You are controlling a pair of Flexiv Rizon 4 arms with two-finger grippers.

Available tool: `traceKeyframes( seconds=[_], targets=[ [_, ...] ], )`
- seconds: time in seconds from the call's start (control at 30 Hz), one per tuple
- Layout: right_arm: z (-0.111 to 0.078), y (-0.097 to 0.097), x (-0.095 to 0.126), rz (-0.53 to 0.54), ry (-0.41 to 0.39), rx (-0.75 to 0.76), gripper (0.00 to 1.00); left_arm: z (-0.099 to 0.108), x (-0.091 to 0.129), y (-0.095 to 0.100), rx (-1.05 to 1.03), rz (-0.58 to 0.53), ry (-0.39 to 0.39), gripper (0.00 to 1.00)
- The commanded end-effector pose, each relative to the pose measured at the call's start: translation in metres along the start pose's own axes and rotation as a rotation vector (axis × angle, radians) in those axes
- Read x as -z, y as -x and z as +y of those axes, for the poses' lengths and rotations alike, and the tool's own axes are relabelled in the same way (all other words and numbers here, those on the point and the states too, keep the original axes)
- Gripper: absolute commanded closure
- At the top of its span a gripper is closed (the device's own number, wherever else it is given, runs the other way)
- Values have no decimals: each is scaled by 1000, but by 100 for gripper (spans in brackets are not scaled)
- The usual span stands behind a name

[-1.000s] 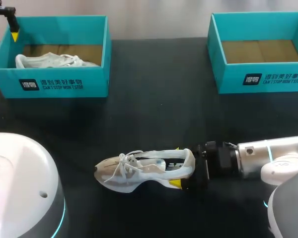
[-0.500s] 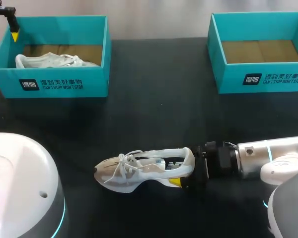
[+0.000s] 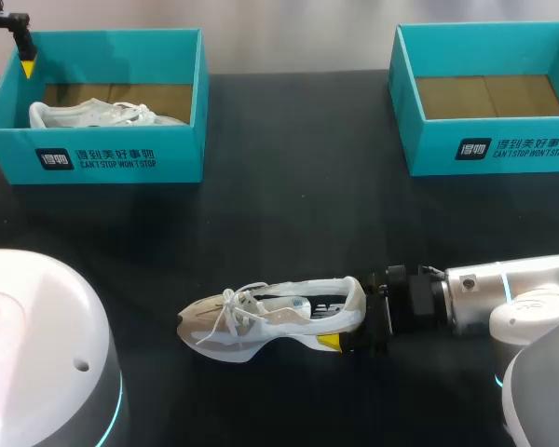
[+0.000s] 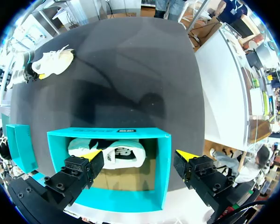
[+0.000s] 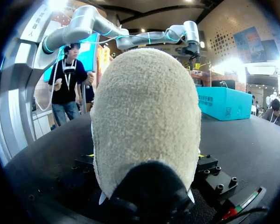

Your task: Take the shoe out of the shoebox, open the shoe tongue, remove and reinsert the insole, then place the shoe into the shoebox

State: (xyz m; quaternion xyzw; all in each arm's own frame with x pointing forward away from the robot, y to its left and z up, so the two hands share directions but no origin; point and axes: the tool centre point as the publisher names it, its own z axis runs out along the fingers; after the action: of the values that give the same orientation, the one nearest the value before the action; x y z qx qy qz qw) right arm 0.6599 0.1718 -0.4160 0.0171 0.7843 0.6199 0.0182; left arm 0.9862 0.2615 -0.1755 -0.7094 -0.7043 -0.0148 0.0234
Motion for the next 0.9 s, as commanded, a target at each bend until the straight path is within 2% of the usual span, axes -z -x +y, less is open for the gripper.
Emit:
traceKeyframes(
  seconds=[0.03,0.07,0.13,0.2,0.23,0.27,0.33,0.37,0.43,0.9],
  targets=[
    [1,0,0,0,-4,0,100,-7,2,5,39,6,-9,0],
    [1,0,0,0,-4,0,100,-13,3,10,105,32,-8,0],
    [1,0,0,0,-4,0,100,-25,6,18,219,40,-84,0],
    [1,0,0,0,-4,0,100,-44,9,27,377,66,-112,0],
    [1,0,0,0,-4,0,100,-52,12,32,446,64,-104,0],
    [1,0,0,0,-4,0,100,-63,14,37,540,78,-62,0],
    [1,0,0,0,-4,0,100,-78,19,46,740,65,-93,0],
    [1,0,0,0,-4,0,100,-88,20,51,874,87,-97,0],
    [1,0,0,0,-4,0,100,-102,17,67,985,156,-160,0],
    [1,0,0,0,-4,0,100,-102,17,67,985,156,-160,0]
  ],
)
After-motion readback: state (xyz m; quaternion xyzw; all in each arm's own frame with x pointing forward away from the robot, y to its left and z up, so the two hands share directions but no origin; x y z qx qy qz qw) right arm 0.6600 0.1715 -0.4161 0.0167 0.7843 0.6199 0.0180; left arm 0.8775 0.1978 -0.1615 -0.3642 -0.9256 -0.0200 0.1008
